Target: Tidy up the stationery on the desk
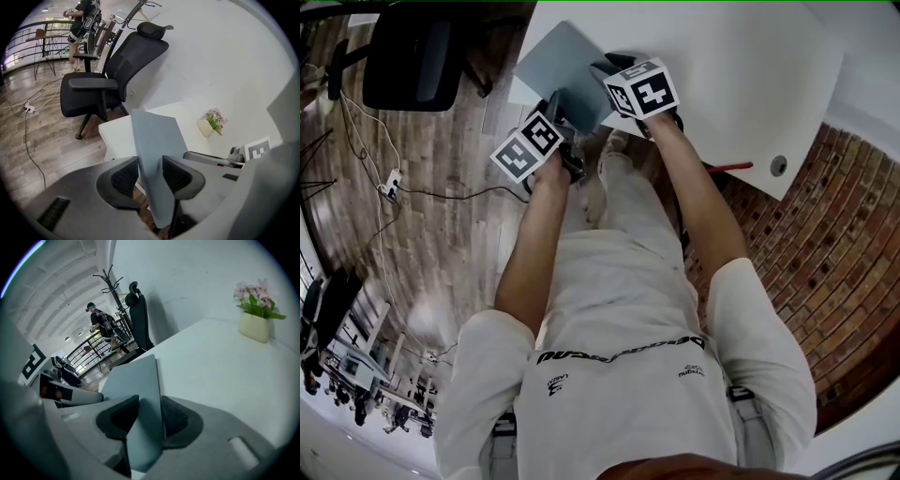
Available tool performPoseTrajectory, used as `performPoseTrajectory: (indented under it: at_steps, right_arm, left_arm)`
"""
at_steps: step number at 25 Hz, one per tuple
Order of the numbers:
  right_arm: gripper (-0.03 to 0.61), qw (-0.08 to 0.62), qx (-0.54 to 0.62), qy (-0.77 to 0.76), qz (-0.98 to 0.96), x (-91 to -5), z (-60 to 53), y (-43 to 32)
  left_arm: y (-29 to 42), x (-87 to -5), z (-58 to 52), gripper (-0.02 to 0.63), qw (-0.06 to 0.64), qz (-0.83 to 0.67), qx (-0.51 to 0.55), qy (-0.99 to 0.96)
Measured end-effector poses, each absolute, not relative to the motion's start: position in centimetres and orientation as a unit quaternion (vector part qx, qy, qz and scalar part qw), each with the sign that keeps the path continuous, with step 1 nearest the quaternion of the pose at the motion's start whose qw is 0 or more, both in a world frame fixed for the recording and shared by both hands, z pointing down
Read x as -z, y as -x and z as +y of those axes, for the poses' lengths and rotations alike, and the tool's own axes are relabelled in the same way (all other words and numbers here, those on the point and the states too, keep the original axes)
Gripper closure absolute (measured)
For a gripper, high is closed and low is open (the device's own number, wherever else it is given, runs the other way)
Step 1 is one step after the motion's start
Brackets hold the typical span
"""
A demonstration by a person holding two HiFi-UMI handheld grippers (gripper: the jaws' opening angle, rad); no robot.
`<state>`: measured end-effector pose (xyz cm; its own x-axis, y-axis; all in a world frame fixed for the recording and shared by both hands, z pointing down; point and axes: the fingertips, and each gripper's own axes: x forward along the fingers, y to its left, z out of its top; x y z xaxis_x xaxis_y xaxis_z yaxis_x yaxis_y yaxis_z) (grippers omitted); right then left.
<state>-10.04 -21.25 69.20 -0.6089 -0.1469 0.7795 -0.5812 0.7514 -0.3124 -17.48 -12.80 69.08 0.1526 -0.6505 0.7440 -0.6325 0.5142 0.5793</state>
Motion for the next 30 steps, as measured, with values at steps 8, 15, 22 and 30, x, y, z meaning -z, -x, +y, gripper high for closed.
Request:
performPoseTrajectory:
  at_steps: [8,15,22,30]
  right_arm:
    - [0.440,0.375,-0.293,-0.223,-0.851,-69.1,-21.6,10.1]
    - [0.449,0.368,-0.303,-0.240,-0.845,-68.8,-21.4,8.2]
    - [0.453,0.345,-0.328,-0.283,-0.833,-68.7,-21.5,4.2]
    - [0.457,0.321,-0.349,-0.339,-0.812,-68.0,-22.4,-1.3]
  left_arm:
    - [18.2,-69.2,-13.1,0.503,0.576,-0.659,-0.001,-0.485]
    - [17.5,-68.6,-13.8,0.515,0.571,-0.653,-0.010,-0.498]
    - [14.3,-68.1,-15.1,0.515,0.564,-0.628,-0.038,-0.534]
    - [9.8,-67.2,-17.7,0.515,0.560,-0.589,-0.057,-0.580]
